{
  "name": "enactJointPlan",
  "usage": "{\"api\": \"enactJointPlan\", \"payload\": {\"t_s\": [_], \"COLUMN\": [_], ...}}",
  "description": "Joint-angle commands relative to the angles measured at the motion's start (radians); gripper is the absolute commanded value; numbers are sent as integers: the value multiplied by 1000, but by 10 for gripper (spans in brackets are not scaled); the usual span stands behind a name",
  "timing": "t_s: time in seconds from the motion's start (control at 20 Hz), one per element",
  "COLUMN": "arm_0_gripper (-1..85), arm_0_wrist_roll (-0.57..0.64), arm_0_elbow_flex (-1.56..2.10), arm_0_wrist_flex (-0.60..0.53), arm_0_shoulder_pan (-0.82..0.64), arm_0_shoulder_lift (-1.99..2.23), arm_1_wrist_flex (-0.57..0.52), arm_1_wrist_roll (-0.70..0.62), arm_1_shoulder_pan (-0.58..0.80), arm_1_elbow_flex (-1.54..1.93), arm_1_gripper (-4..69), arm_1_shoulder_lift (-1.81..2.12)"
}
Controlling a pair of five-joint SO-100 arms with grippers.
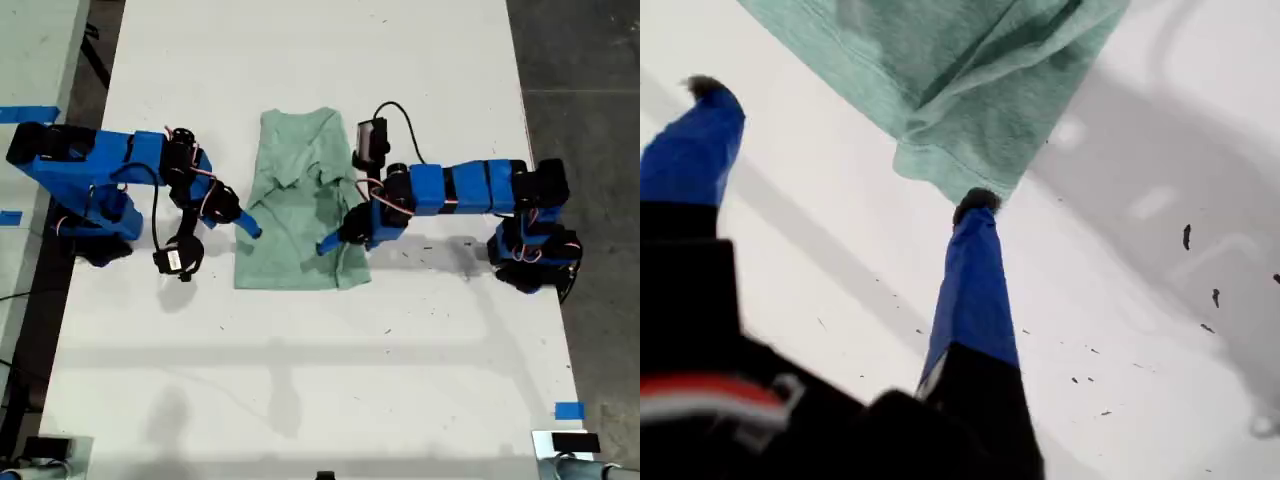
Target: Fold tshirt
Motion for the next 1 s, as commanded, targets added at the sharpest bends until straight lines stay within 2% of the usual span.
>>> {"api": "enactJointPlan", "payload": {"t_s": [0.0,0.2,0.25,0.35,0.5,0.6,0.65,0.85,0.95], "arm_0_gripper": [308,282,274,205,163,42,8,0,0], "arm_0_wrist_roll": [-11,-5,-8,-5,0,-6,-6,-29,-43], "arm_0_elbow_flex": [143,331,351,359,356,360,362,387,387], "arm_0_wrist_flex": [-150,-379,-417,-471,-563,-630,-663,-793,-805], "arm_0_shoulder_pan": [-54,-115,-124,-130,-126,-120,-115,-95,-89], "arm_0_shoulder_lift": [38,-5,-32,-83,-137,-179,-199,-264,-275], "arm_1_wrist_flex": [-28,-26,-26,-26,-31,-37,-38,-41,-41], "arm_1_wrist_roll": [-6,-3,-5,-3,-2,0,2,9,15], "arm_1_shoulder_pan": [-15,-23,-23,-23,-23,-23,-25,-28,-32], "arm_1_elbow_flex": [-8,-6,-6,-2,9,17,20,31,34], "arm_1_gripper": [372,372,372,372,372,372,372,373,372], "arm_1_shoulder_lift": [84,84,84,84,80,80,80,80,80]}}
